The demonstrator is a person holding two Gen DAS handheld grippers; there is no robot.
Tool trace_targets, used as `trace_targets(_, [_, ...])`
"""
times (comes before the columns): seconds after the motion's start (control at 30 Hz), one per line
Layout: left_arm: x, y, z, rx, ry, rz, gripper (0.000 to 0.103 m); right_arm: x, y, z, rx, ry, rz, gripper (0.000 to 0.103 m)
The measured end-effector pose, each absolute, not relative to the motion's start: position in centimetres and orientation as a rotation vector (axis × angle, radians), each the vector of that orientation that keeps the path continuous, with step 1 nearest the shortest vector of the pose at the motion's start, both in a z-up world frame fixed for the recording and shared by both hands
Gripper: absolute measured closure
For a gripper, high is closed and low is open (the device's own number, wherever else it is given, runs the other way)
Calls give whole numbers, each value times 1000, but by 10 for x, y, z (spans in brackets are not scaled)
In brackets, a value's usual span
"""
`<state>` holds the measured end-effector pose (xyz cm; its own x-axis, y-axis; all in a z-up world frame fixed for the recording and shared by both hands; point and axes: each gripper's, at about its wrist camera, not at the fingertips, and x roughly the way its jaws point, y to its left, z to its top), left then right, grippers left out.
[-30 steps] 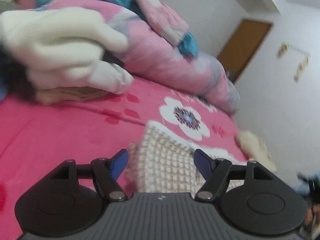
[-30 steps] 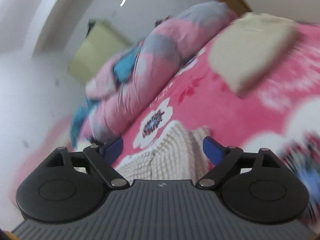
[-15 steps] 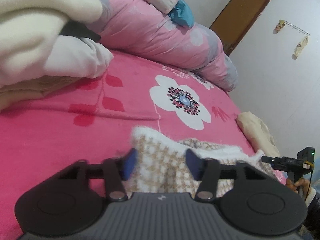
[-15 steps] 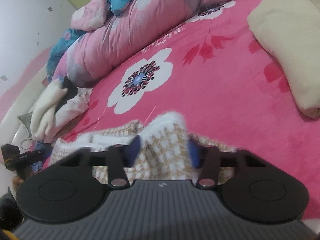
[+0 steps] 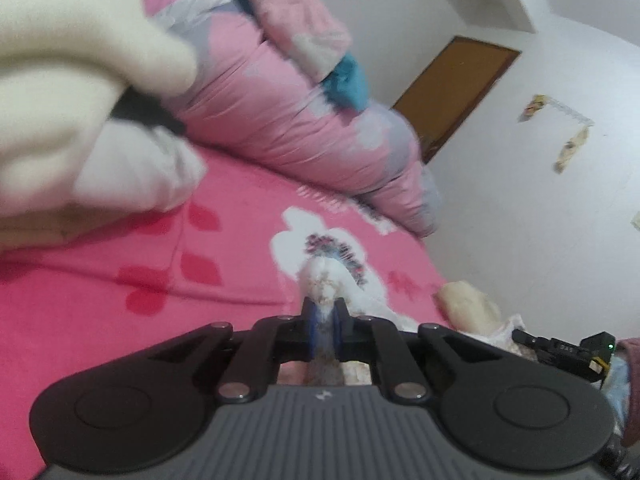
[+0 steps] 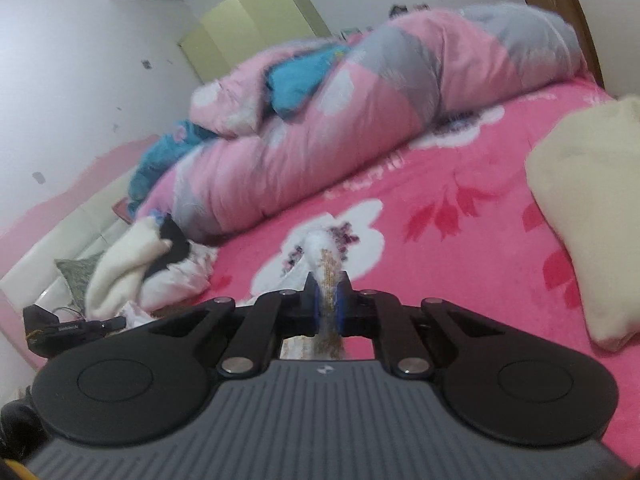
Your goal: Fold clothes
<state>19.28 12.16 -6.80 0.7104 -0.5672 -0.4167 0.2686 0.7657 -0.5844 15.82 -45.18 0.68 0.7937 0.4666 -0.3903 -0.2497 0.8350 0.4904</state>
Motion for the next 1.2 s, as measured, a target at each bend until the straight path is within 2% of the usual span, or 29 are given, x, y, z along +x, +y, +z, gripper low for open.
trace_targets(0.17, [210, 111, -108, -451, 720, -411, 90, 166, -454, -10, 404, 577, 311, 95])
trace_targets(0.23, [209, 115, -109, -452, 735, -377, 67, 169, -455, -17, 391, 597, 276, 87])
trace_targets(0.3, [203, 122, -100, -446, 717, -333, 64, 172, -456, -24, 378, 617, 240, 77])
trace_targets(0.37, [188, 132, -80, -446, 669, -303, 61, 175, -457, -30, 365, 637, 205, 73])
trace_targets(0.43, [172, 138, -57, -435, 627, -273, 54, 176, -457, -34, 343, 647, 168, 73])
trace_targets(0.63, [109, 89, -7, -276, 609, -384, 45, 94, -396, 31, -23, 460, 195, 73])
trace_targets(0.7, [91, 68, -13, -258, 624, -434, 45, 70, -363, 28, -163, 442, 229, 74])
trace_targets(0.83, [79, 46, -63, -279, 714, -411, 48, 42, -314, -10, -349, 494, 263, 75])
trace_targets(0.87, [80, 45, -79, -259, 725, -363, 53, 44, -314, -28, -365, 540, 226, 75])
trace_targets(0.9, [79, 48, -90, -259, 705, -349, 64, 47, -314, -47, -377, 582, 189, 73])
trace_targets(0.97, [76, 55, -102, -288, 665, -349, 64, 45, -332, -77, -263, 546, 162, 73])
trace_targets(1.03, [75, 61, -104, -328, 653, -364, 64, 43, -350, -78, -104, 519, 166, 73])
trace_targets(1.2, [76, 61, -99, -353, 653, -362, 61, 42, -348, -76, -66, 494, 143, 71])
